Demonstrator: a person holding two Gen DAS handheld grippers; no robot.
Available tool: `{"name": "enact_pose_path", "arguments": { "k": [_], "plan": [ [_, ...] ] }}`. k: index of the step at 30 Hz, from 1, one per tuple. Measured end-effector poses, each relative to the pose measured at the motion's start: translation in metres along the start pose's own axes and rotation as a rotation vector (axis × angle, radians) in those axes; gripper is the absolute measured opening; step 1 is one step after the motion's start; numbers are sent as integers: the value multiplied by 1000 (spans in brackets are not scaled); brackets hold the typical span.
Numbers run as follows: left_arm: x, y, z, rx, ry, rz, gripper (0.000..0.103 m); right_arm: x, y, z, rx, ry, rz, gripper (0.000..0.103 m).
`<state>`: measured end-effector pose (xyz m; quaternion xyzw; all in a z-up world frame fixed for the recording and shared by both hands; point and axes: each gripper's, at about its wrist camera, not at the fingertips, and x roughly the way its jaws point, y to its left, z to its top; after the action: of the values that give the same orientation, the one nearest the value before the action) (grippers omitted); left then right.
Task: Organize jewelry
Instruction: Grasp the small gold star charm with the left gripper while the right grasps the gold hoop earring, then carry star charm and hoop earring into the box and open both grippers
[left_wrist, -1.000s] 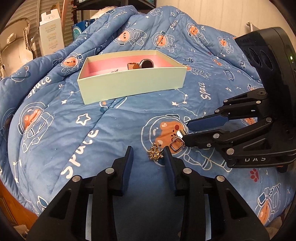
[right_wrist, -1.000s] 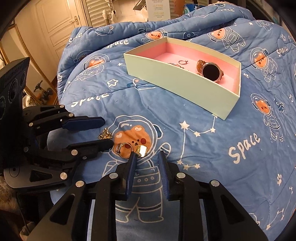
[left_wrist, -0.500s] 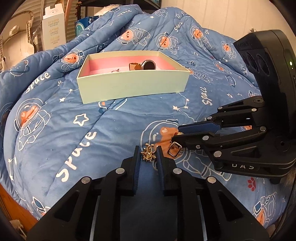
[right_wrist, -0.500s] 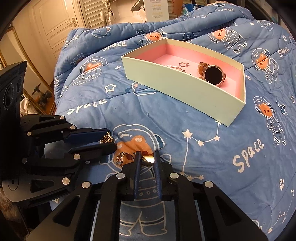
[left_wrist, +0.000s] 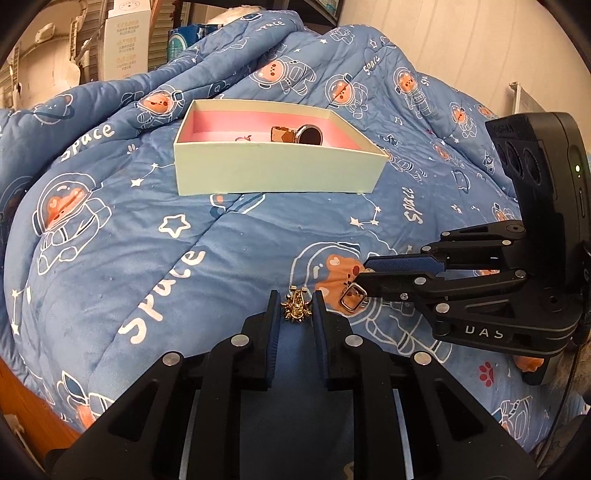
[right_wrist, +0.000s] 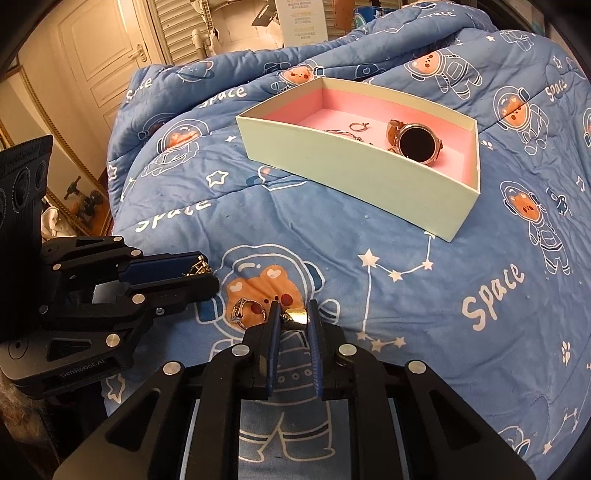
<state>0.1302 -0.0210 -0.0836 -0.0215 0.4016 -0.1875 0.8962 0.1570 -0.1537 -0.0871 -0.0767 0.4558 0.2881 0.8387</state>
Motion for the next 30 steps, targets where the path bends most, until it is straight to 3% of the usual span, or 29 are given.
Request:
{"name": "enact_pose_path", "arguments": {
  "k": [14,30],
  "plan": [
    [-13,8,16,-34,-30,-14,18,-18,-13,6,78,-16,47,14],
    [-7,19,76,3,-67,4,18,-37,-23,64,52,-111,37,14]
  ]
}}
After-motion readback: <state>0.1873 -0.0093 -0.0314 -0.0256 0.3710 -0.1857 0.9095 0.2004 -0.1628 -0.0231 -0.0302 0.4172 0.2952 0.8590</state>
